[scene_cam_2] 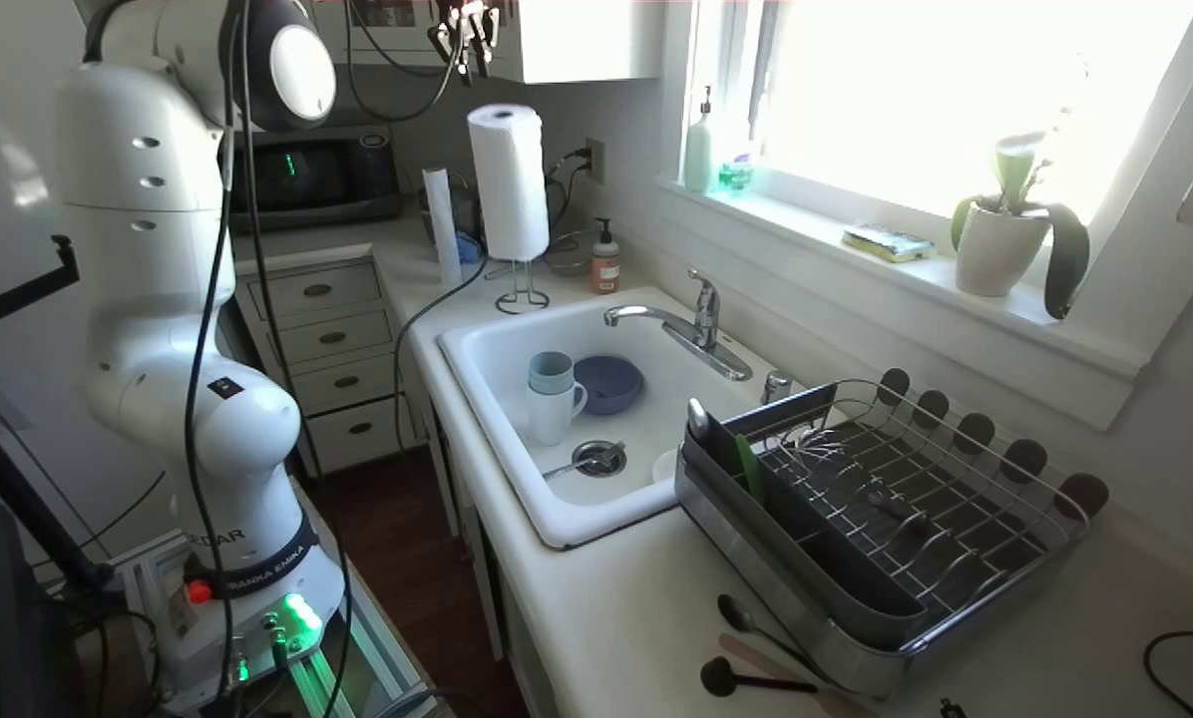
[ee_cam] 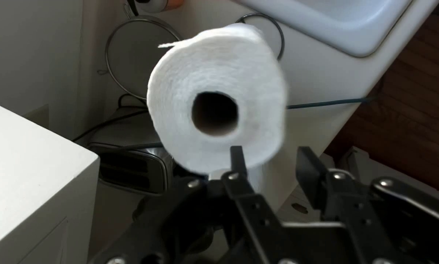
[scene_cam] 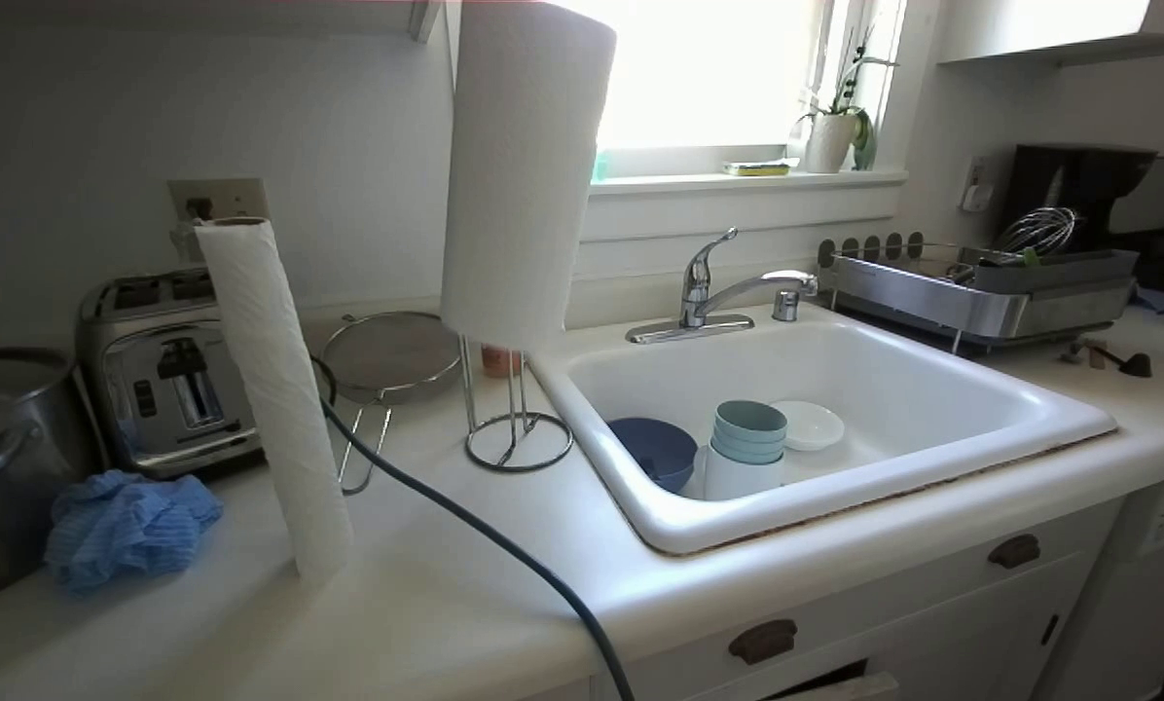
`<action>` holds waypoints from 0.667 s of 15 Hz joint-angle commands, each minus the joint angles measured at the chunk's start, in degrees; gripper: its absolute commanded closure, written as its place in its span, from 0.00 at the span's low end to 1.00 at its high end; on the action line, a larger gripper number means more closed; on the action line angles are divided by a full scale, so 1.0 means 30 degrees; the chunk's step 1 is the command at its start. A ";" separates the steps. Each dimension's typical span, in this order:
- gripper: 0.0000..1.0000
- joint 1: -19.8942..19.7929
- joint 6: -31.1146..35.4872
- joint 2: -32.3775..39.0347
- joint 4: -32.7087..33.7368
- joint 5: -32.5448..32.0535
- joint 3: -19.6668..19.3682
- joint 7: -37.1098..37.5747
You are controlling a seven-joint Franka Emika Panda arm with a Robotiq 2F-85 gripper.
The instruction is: Put the paper towel to the right on the paper towel stand to the left
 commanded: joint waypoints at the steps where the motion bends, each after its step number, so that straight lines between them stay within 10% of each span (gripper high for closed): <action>1: 0.27 0.0109 0.0102 -0.0109 -0.0081 -0.0289 0.0005 0.0033; 5: 0.01 0.0157 -0.0297 -0.0095 0.0159 -0.0317 0.0016 0.0163; 10: 0.00 0.0261 -0.1881 -0.1932 -0.0827 -0.0618 0.0171 -0.0508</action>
